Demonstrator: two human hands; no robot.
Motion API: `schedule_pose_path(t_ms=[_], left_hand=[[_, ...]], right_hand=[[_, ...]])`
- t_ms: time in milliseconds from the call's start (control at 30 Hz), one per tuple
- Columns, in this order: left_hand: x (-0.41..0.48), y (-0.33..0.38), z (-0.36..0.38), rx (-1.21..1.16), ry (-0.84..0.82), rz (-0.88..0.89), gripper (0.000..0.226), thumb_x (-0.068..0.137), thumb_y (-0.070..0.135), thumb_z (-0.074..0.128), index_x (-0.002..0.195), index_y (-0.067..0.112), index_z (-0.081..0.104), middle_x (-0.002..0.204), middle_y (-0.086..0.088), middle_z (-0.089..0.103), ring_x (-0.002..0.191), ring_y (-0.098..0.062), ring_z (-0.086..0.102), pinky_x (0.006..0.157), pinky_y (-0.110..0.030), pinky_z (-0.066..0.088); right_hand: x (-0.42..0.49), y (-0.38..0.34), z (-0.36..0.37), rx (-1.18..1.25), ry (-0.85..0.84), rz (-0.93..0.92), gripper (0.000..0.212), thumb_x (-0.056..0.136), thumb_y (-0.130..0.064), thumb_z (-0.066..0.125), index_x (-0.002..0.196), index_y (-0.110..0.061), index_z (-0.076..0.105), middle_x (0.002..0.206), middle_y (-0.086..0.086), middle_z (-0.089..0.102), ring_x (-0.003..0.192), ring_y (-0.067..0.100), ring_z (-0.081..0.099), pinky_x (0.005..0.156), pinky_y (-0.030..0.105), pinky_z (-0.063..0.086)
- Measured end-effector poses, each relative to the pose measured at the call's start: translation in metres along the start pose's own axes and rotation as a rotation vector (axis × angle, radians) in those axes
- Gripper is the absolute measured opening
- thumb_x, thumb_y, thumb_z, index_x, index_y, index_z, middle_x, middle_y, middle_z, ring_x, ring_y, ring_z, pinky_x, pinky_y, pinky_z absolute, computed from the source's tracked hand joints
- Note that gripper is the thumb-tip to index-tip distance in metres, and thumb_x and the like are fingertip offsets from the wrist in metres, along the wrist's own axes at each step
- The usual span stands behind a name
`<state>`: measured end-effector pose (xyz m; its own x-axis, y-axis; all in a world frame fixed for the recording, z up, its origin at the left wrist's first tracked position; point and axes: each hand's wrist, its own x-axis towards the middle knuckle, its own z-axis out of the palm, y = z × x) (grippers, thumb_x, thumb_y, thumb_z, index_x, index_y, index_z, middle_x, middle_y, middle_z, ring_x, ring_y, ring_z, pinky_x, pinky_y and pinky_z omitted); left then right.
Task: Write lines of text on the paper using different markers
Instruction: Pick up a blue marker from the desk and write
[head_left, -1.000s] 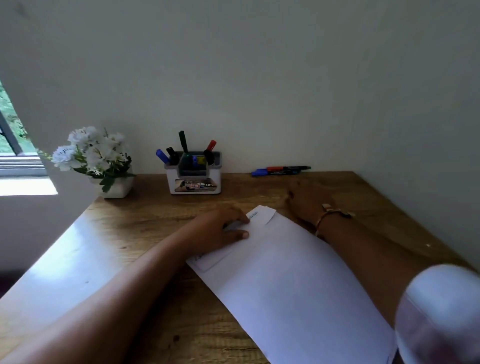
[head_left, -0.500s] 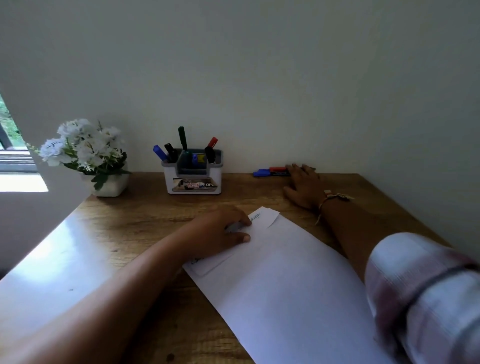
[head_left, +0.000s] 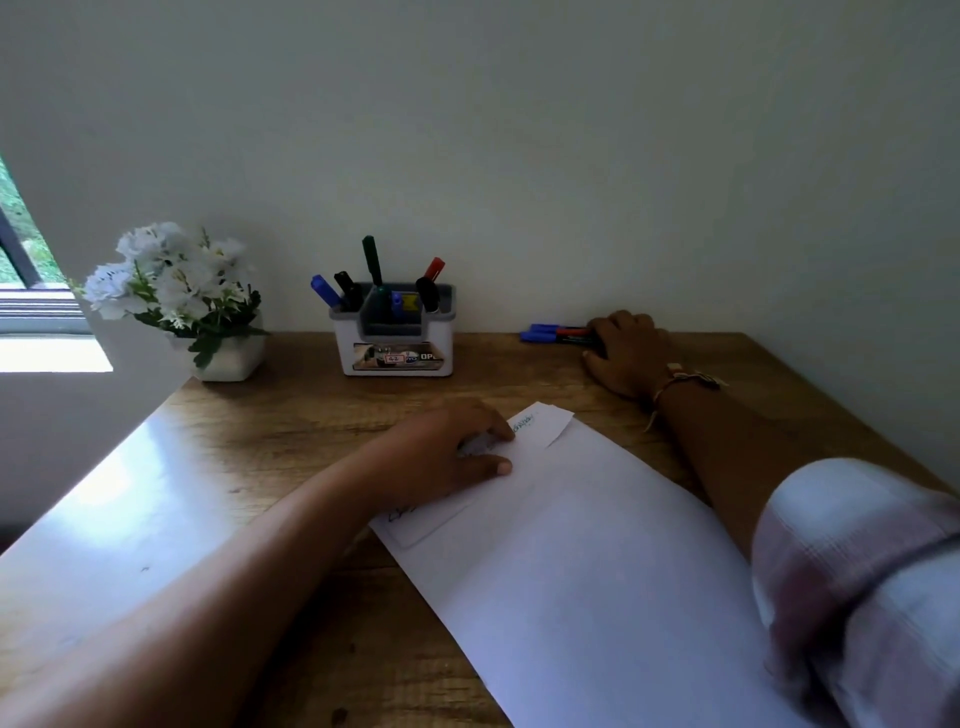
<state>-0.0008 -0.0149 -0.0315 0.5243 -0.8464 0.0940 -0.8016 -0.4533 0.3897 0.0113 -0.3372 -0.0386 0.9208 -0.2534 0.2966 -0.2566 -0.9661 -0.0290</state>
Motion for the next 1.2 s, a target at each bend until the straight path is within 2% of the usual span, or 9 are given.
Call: schedule_pose_path(t_ms=[133,500,600,733,867,933,1033,1100,1200], left_hand=[[0.001,-0.003,0.001,0.005,-0.01,-0.003,0.043,0.093,0.049,0.06,0.134,0.037,0.055,0.142,0.016,0.05,0.126,-0.004,0.044,0.103,-0.023,0.035],[0.002,-0.002,0.0,-0.005,-0.02,0.003,0.043,0.093,0.049,0.06,0.134,0.038,0.055,0.143,0.016,0.049,0.125,-0.005,0.047,0.104,-0.027,0.041],[0.0,0.0,0.0,-0.011,-0.013,0.008,0.043,0.093,0.05,0.06,0.134,0.039,0.054,0.143,0.016,0.049,0.123,-0.004,0.046,0.096,-0.02,0.039],[-0.001,-0.001,0.001,-0.022,-0.006,0.014,0.042,0.093,0.049,0.06,0.133,0.039,0.055,0.141,0.017,0.049,0.119,-0.001,0.047,0.085,-0.007,0.033],[0.0,-0.001,0.001,-0.024,-0.013,0.016,0.041,0.093,0.049,0.061,0.132,0.037,0.056,0.141,0.015,0.05,0.119,-0.004,0.049,0.094,-0.018,0.041],[0.0,0.0,0.0,-0.024,-0.007,0.019,0.041,0.092,0.048,0.062,0.131,0.036,0.057,0.14,0.014,0.051,0.118,-0.003,0.049,0.094,-0.018,0.041],[-0.002,0.002,-0.001,-0.036,0.021,0.01,0.04,0.09,0.047,0.065,0.128,0.036,0.058,0.134,0.014,0.054,0.113,-0.004,0.051,0.091,-0.02,0.042],[-0.002,0.003,-0.001,-0.027,0.041,-0.024,0.042,0.089,0.049,0.065,0.127,0.035,0.058,0.127,0.011,0.057,0.103,-0.004,0.053,0.083,-0.019,0.043],[-0.002,0.005,-0.003,-0.053,0.072,-0.086,0.046,0.085,0.053,0.067,0.125,0.033,0.056,0.112,0.013,0.058,0.092,-0.001,0.054,0.075,-0.021,0.046]], right_hand=[[0.001,0.001,0.001,0.021,0.027,0.02,0.051,0.096,-0.043,0.053,0.136,-0.012,0.053,0.136,0.016,0.051,0.123,0.035,0.047,0.097,0.044,0.042],[-0.007,-0.006,-0.003,0.095,0.122,-0.068,0.03,0.098,-0.028,0.056,0.122,-0.011,0.062,0.118,0.016,0.062,0.108,0.034,0.055,0.09,0.042,0.048],[-0.019,-0.011,-0.01,0.177,0.167,-0.075,0.022,0.099,-0.019,0.054,0.117,-0.009,0.063,0.111,0.016,0.065,0.101,0.032,0.059,0.087,0.043,0.05],[-0.043,-0.024,-0.03,0.272,0.201,-0.107,0.019,0.099,-0.018,0.058,0.113,-0.009,0.067,0.104,0.013,0.068,0.094,0.026,0.062,0.079,0.032,0.048],[-0.068,-0.056,-0.075,0.65,0.262,-0.084,0.013,0.092,-0.017,0.071,0.098,-0.007,0.076,0.091,0.005,0.074,0.088,0.017,0.067,0.078,0.02,0.05],[-0.081,-0.071,-0.096,0.949,0.261,0.038,0.013,0.088,-0.019,0.074,0.093,-0.007,0.076,0.073,-0.005,0.071,0.072,0.006,0.065,0.067,0.016,0.051],[-0.104,-0.086,-0.101,1.353,0.215,0.205,0.018,0.09,-0.023,0.072,0.091,-0.005,0.074,0.059,-0.005,0.059,0.055,0.009,0.053,0.054,0.022,0.045],[-0.117,-0.09,-0.089,1.482,0.194,0.258,0.019,0.095,-0.022,0.066,0.09,-0.004,0.07,0.058,0.0,0.052,0.052,0.012,0.046,0.052,0.026,0.04],[-0.123,-0.092,-0.072,1.518,0.196,0.303,0.023,0.099,-0.021,0.061,0.1,0.001,0.068,0.054,-0.005,0.048,0.049,0.007,0.042,0.049,0.022,0.038]])
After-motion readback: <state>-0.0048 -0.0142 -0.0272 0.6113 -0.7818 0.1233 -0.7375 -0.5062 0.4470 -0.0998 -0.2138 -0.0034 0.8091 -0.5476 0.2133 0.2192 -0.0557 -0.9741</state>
